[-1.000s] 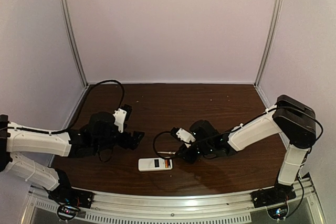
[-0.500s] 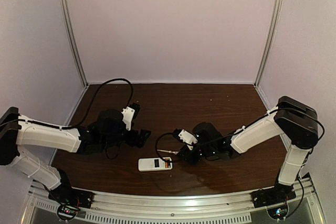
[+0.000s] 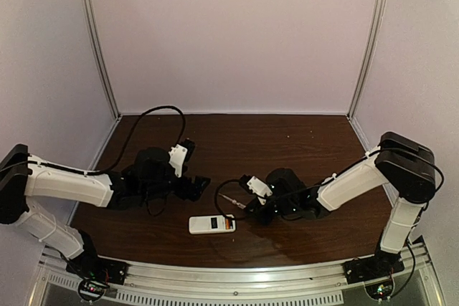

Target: Unload the batteries from the remote control

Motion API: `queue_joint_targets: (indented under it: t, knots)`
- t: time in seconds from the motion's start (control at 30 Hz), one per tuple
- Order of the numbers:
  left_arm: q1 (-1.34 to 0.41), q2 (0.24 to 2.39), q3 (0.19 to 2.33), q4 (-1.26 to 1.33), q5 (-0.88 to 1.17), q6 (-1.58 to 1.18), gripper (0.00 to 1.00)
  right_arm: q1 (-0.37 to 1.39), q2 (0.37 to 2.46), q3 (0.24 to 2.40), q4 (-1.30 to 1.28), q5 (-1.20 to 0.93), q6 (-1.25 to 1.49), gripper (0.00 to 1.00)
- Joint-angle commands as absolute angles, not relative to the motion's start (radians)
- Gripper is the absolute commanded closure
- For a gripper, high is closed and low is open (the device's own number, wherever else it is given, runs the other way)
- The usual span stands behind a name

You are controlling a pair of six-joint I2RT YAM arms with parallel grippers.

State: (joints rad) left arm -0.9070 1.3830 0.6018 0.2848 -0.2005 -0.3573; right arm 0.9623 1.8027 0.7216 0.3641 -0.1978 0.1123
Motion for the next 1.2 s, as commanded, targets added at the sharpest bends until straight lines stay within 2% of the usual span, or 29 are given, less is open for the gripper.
queue_joint_targets:
  t: [0.0, 0.2, 0.63, 0.83, 1.07, 1.17]
  knots:
    - [-0.910, 1.415, 0.643, 0.369, -0.160, -0.329, 0.05, 0.962, 1.785, 0.681, 0.265, -0.206, 0.152, 0.94]
    - [-0.885, 1.447, 0.662, 0.389, -0.112, -0.349, 0.06, 0.962, 1.676, 0.654, 0.263, -0.190, 0.176, 1.00]
    - [-0.857, 1.362, 0.632, 0.441, 0.163, -0.487, 0.14, 0.964, 1.421, 0.648, 0.170, -0.123, 0.152, 1.00]
    - [-0.856, 1.302, 0.581, 0.520, 0.312, -0.571, 0.18, 0.982, 1.359, 0.650, 0.172, -0.106, 0.139, 1.00]
    - [-0.838, 1.258, 0.552, 0.522, 0.369, -0.644, 0.22, 1.053, 1.312, 0.657, 0.187, -0.038, 0.104, 1.00]
    - [-0.817, 1.258, 0.530, 0.551, 0.407, -0.664, 0.28, 1.090, 1.307, 0.664, 0.187, 0.016, 0.077, 1.00]
